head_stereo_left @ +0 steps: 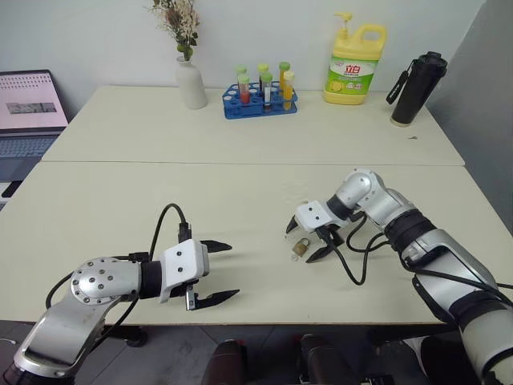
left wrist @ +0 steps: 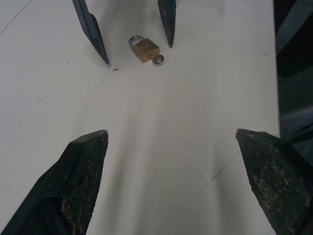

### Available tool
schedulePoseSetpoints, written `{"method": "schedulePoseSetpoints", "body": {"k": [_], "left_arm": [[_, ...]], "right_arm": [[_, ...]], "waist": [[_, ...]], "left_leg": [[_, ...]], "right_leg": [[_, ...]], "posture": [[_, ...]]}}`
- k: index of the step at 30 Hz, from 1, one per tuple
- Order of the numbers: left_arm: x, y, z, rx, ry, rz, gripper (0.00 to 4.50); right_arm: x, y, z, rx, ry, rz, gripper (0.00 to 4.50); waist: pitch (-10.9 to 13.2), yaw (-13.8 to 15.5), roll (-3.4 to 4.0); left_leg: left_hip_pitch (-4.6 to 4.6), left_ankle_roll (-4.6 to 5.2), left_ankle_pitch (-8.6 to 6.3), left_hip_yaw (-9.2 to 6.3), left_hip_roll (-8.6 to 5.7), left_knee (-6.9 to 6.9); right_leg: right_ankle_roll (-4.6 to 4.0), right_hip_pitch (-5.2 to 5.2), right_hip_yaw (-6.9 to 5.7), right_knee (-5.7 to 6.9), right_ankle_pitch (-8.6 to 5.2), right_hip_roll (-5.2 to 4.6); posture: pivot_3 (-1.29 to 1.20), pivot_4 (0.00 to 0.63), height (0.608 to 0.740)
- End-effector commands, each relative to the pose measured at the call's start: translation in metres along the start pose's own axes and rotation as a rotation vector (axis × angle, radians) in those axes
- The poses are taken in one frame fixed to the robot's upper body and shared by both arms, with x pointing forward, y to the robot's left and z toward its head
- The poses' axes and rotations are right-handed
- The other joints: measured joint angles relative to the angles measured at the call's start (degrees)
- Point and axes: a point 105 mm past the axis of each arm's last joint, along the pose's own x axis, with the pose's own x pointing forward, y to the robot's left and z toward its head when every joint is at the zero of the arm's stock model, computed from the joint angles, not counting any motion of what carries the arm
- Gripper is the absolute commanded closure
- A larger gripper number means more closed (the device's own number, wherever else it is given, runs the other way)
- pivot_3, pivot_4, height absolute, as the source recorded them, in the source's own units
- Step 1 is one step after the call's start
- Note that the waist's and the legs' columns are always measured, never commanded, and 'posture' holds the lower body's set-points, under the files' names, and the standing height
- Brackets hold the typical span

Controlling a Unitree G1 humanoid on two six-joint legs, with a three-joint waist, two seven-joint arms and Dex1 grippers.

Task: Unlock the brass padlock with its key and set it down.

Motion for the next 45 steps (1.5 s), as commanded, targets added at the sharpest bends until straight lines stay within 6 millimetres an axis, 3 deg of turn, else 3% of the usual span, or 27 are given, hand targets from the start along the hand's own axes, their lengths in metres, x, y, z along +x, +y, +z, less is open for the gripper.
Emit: {"method": "schedulePoseSetpoints", "body": {"k": [1,3,6,15,23,28,32,37,41,42,45], "left_arm": [[0.0,-0.001,0.008,0.046,-0.016,-0.005,0.15],[0.0,-0.001,0.008,0.049,-0.016,-0.004,0.15],[0.0,-0.001,0.007,0.056,-0.009,-0.009,0.0],[0.001,0.0,0.004,0.061,-0.005,-0.014,0.0],[0.001,0.002,0.002,0.059,-0.003,-0.016,0.0],[0.002,0.005,0.0,0.061,-0.002,-0.004,0.0],[0.003,0.007,0.0,0.061,-0.007,0.009,0.0],[0.007,0.007,-0.001,0.063,-0.015,-0.007,0.0],[0.011,0.012,0.0,0.077,-0.022,-0.011,0.0],[0.012,0.014,0.0,0.081,-0.024,-0.012,0.0],[0.013,0.015,0.0,0.088,-0.027,-0.024,0.0]], "right_arm": [[-0.004,0.006,0.001,-0.059,0.033,0.1,0.0],[-0.003,0.006,0.002,-0.068,0.029,0.101,0.0],[0.001,0.006,0.003,-0.091,0.022,0.105,0.54],[0.006,0.013,0.003,-0.118,0.013,0.116,3.61],[-0.005,0.001,0.008,-0.051,-0.039,-0.011,3.59],[-0.024,-0.011,0.007,0.127,-0.088,-0.232,3.59],[-0.038,-0.002,-0.004,0.326,-0.097,-0.38,3.59],[-0.035,0.014,-0.018,0.412,-0.049,-0.483,3.59],[-0.033,0.011,-0.019,0.454,-0.054,-0.559,3.59],[-0.033,0.009,-0.02,0.46,-0.051,-0.584,2.87],[-0.029,0.014,-0.022,0.435,-0.019,-0.572,2.01]], "waist": [[0.0,0.0,0.0],[0.0,0.0,0.0],[0.0,-0.02,0.0],[0.0,-0.1,0.0],[0.0,-0.06,0.01],[0.01,0.02,0.02],[0.0,0.22,0.02],[0.0,0.12,0.01],[0.01,-0.15,0.02],[0.01,-0.13,0.02],[0.01,-0.08,0.02]], "left_leg": [[0.0,0.0,0.0,-0.01,0.0,0.0],[0.0,0.0,0.0,-0.02,0.0,0.0],[0.02,0.0,0.0,-0.01,0.0,0.01],[0.06,0.0,0.0,0.01,0.05,0.0],[0.05,0.0,0.0,0.0,0.04,0.01],[0.01,0.0,0.0,-0.03,0.01,0.01],[-0.04,0.0,0.0,-0.09,0.0,0.0],[-0.05,0.0,0.0,-0.06,-0.04,0.0],[-0.02,0.0,0.0,0.01,-0.04,0.0],[-0.03,0.0,0.0,-0.01,-0.01,0.0],[-0.04,0.0,0.0,-0.01,-0.03,0.01]], "right_leg": [[0.0,0.0,0.0,0.0,0.0,0.0],[0.0,0.0,-0.01,0.01,0.0,0.0],[0.0,0.01,-0.02,0.01,0.0,0.0],[0.0,0.02,0.0,0.05,0.0,0.03],[0.0,0.02,-0.01,0.05,0.0,0.02],[0.0,0.01,0.01,0.04,0.0,0.01],[0.0,0.0,0.0,0.02,0.0,-0.03],[0.01,0.01,0.02,0.0,-0.01,-0.05],[0.06,-0.02,0.01,0.02,-0.03,0.04],[0.06,-0.02,0.01,0.02,-0.03,0.06],[0.09,-0.02,0.01,0.01,-0.04,0.1]], "posture": [[0.0,0.15,0.74],[0.0,0.15,0.74],[0.0,0.15,0.74],[0.0,0.15,0.74],[0.0,0.15,0.74],[0.0,0.15,0.74],[0.0,0.15,0.74],[0.0,0.15,0.74],[0.0,0.15,0.74],[0.0,0.15,0.74],[0.0,0.15,0.74]]}}
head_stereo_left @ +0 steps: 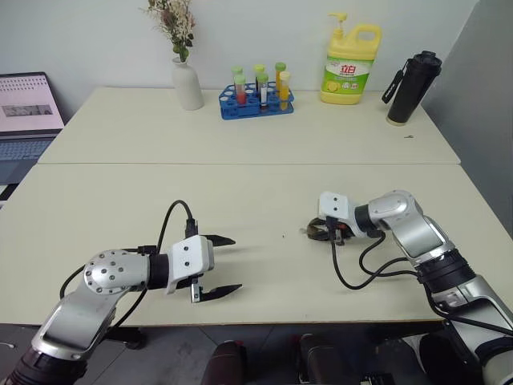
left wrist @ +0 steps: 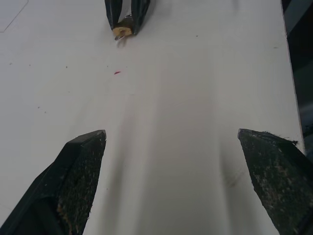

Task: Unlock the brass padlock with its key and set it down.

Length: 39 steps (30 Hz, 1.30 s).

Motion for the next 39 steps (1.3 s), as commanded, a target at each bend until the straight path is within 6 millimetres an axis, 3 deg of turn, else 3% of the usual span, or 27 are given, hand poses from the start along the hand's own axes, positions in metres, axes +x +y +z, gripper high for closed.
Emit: {"method": "schedulePoseSetpoints", "body": {"k": [1,5,6,11,26,36,39], "left_arm": [[0.001,0.0,0.003,0.032,-0.011,-0.016,0.0],[0.003,0.0,0.004,0.027,-0.022,-0.019,0.0],[0.003,0.001,0.004,0.023,-0.027,-0.019,0.0],[0.004,0.002,0.016,-0.028,-0.087,-0.034,0.0],[0.004,0.011,0.025,-0.036,-0.099,-0.041,0.0],[0.004,0.009,0.022,-0.026,-0.085,-0.044,0.0],[0.004,0.009,0.021,-0.023,-0.084,-0.044,0.0]], "right_arm": [[-0.005,0.002,0.005,-0.034,-0.008,-0.024,1.65],[-0.015,0.003,0.015,0.037,-0.071,-0.035,0.29],[-0.019,0.003,0.018,0.057,-0.089,-0.037,0.13],[-0.032,0.004,0.014,0.113,-0.11,-0.036,0.13],[-0.01,0.004,-0.012,0.202,-0.151,-0.041,0.13],[0.0,0.007,-0.016,0.242,-0.162,-0.039,0.13],[0.002,0.008,-0.017,0.229,-0.159,-0.051,0.72]], "waist": [[0.0,0.02,0.0],[0.0,0.04,0.0],[0.0,0.05,0.0],[0.0,0.07,-0.01],[-0.01,0.0,-0.01],[-0.01,-0.03,-0.01],[-0.01,-0.02,-0.01]], "left_leg": [[0.0,0.0,0.0,0.01,0.0,0.0],[-0.02,0.0,0.0,0.04,-0.03,-0.01],[-0.04,0.01,0.0,0.01,-0.02,-0.01],[-0.04,0.01,0.0,-0.03,-0.02,0.01],[-0.03,0.01,0.0,0.0,-0.03,0.0],[-0.01,0.0,0.0,0.01,-0.01,0.0],[-0.01,0.0,0.0,0.01,-0.01,0.0]], "right_leg": [[0.0,0.0,0.0,-0.01,0.0,0.0],[-0.01,0.0,0.01,-0.05,0.01,-0.01],[-0.01,0.0,0.01,-0.04,0.01,-0.02],[0.02,0.02,-0.01,-0.04,-0.01,-0.03],[0.05,0.01,0.02,-0.04,-0.02,0.06],[0.05,0.01,0.02,-0.02,-0.02,0.06],[0.04,0.01,0.02,-0.02,-0.02,0.06]], "posture": [[0.0,0.15,0.74],[0.0,0.15,0.74],[0.0,0.15,0.74],[0.0,0.15,0.74],[0.0,0.15,0.74],[0.0,0.15,0.74],[0.0,0.15,0.74]]}}
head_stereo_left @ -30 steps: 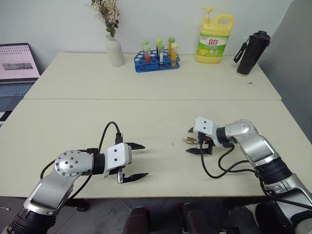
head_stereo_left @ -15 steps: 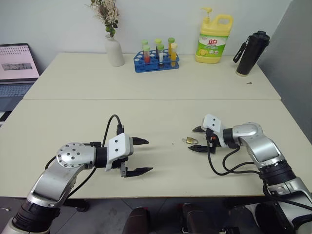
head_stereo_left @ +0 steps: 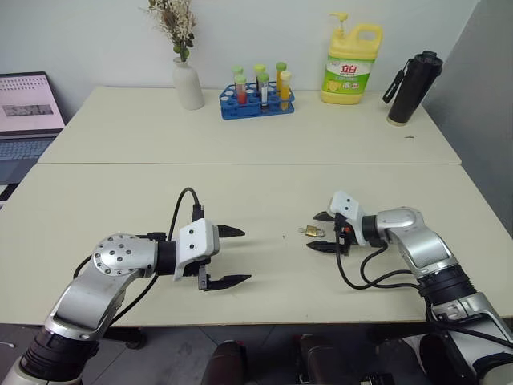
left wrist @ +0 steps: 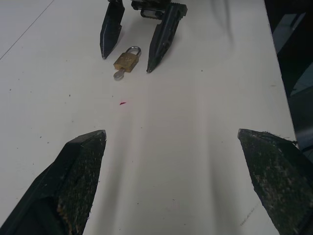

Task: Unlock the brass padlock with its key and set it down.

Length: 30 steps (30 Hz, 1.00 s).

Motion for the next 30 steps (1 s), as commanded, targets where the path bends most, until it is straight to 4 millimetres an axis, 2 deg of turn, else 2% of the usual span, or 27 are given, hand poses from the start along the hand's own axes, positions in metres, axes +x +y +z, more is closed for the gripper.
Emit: {"method": "schedulePoseSetpoints", "body": {"k": [1,8,11,15,19,20,24,30], "left_arm": [[-0.002,0.0,0.006,0.035,-0.009,0.002,0.0],[-0.001,0.001,0.007,0.004,-0.029,0.02,0.0],[-0.001,0.006,0.012,-0.038,-0.061,0.046,0.0],[-0.001,0.014,0.013,-0.088,-0.071,0.093,0.0],[-0.003,0.027,0.021,-0.176,-0.144,0.158,0.0],[-0.004,0.03,0.025,-0.189,-0.159,0.161,0.0],[-0.005,0.035,0.042,-0.22,-0.214,0.128,0.0],[-0.004,0.047,0.057,-0.24,-0.247,0.081,0.0]], "right_arm": [[0.002,0.001,-0.001,-0.034,-0.006,-0.019,1.07],[0.002,0.003,-0.006,-0.123,0.013,-0.042,3.53],[0.001,0.004,-0.004,-0.18,0.01,-0.055,3.56],[-0.003,0.008,0.007,-0.341,-0.005,-0.073,3.56],[-0.011,0.007,0.032,-0.553,-0.039,-0.151,3.56],[-0.015,0.006,0.041,-0.677,-0.039,-0.186,3.56],[-0.026,0.011,0.074,-0.967,-0.089,-0.285,3.56],[-0.038,0.019,0.103,-1.211,-0.18,-0.406,3.56]], "waist": [[0.0,0.0,0.0],[0.0,0.03,0.0],[0.0,0.04,-0.01],[-0.01,0.04,-0.01],[0.0,0.11,0.0],[0.0,0.1,0.0],[0.0,0.11,0.0],[0.0,0.15,-0.01]], "left_leg": [[0.0,0.0,0.0,0.0,-0.01,0.0],[0.03,0.0,0.0,0.02,-0.01,0.01],[0.04,0.0,0.0,0.01,-0.01,0.03],[0.03,0.0,0.0,-0.01,-0.01,0.04],[0.0,0.0,0.0,-0.02,-0.04,0.05],[-0.01,0.0,0.0,-0.02,-0.04,0.06],[-0.01,0.0,0.01,-0.02,-0.03,0.05],[-0.02,-0.02,0.01,-0.02,-0.06,0.04]], "right_leg": [[0.0,0.0,0.0,0.0,0.0,0.0],[0.06,0.02,0.01,0.0,0.0,0.0],[0.1,0.04,0.0,0.01,-0.01,0.0],[0.11,0.04,0.01,0.01,-0.01,0.0],[0.19,0.03,0.01,0.0,-0.05,0.0],[0.19,0.03,0.0,0.0,-0.05,0.0],[0.21,0.01,0.0,0.0,-0.06,0.0],[0.21,0.01,0.02,0.01,-0.06,0.0]], "posture": [[0.0,0.15,0.74],[0.0,0.15,0.74],[0.0,0.15,0.74],[0.0,0.15,0.74],[0.0,0.15,0.74],[0.0,0.15,0.74],[0.0,0.15,0.74],[0.0,0.15,0.74]]}}
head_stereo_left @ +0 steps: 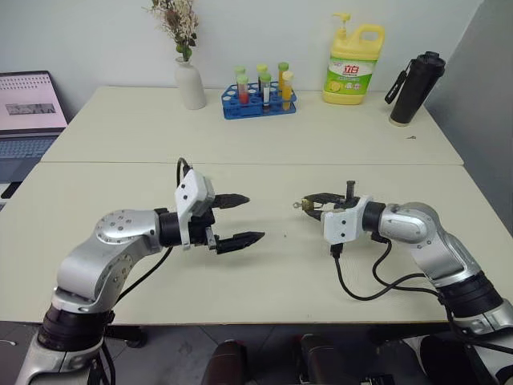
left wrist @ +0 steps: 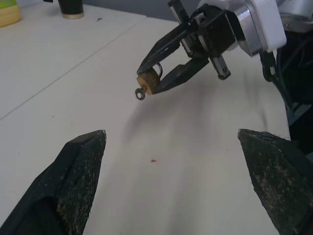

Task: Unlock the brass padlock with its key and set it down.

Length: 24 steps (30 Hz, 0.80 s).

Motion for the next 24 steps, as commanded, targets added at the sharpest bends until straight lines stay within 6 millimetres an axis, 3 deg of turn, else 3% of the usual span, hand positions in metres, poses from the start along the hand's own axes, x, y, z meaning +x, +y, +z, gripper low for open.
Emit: {"method": "schedulePoseSetpoints", "body": {"k": [1,13,24], "left_arm": [[0.0,0.005,0.013,-0.006,-0.034,-0.014,0.0],[0.023,0.017,0.041,-0.078,-0.092,-0.078,0.0],[0.03,0.018,0.046,-0.075,-0.065,-0.174,0.0]], "right_arm": [[-0.008,-0.029,0.016,-0.156,-0.046,-0.14,3.56],[-0.014,-0.043,0.044,-0.225,-0.169,-0.27,3.56],[-0.016,-0.043,0.048,-0.239,-0.195,-0.288,3.56]], "waist": [[0.0,0.0,0.0],[0.0,0.02,-0.01],[0.0,0.0,-0.01]], "left_leg": [[0.0,0.0,0.0,0.01,0.0,0.0],[-0.04,-0.01,0.0,-0.01,-0.04,0.04],[-0.03,-0.01,0.01,-0.01,-0.04,0.04]], "right_leg": [[-0.01,0.0,0.0,0.01,0.01,0.0],[-0.18,0.01,0.02,0.01,0.1,0.0],[-0.22,0.01,0.03,0.02,0.13,0.02]], "posture": [[0.0,0.15,0.74],[0.0,0.15,0.74],[0.0,0.15,0.74]]}}
